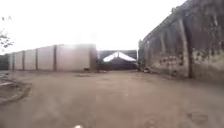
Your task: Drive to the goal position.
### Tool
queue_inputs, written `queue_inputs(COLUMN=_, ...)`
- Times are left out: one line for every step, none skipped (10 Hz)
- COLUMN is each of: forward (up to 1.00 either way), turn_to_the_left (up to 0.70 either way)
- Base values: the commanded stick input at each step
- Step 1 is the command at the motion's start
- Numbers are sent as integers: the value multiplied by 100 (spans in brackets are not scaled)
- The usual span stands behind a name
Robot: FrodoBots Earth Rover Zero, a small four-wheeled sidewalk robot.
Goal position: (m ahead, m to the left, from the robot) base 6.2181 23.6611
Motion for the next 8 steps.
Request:
queue_inputs(forward=100, turn_to_the_left=42)
queue_inputs(forward=100, turn_to_the_left=42)
queue_inputs(forward=100, turn_to_the_left=42)
queue_inputs(forward=100, turn_to_the_left=42)
queue_inputs(forward=100, turn_to_the_left=42)
queue_inputs(forward=100, turn_to_the_left=42)
queue_inputs(forward=100, turn_to_the_left=42)
queue_inputs(forward=100, turn_to_the_left=42)
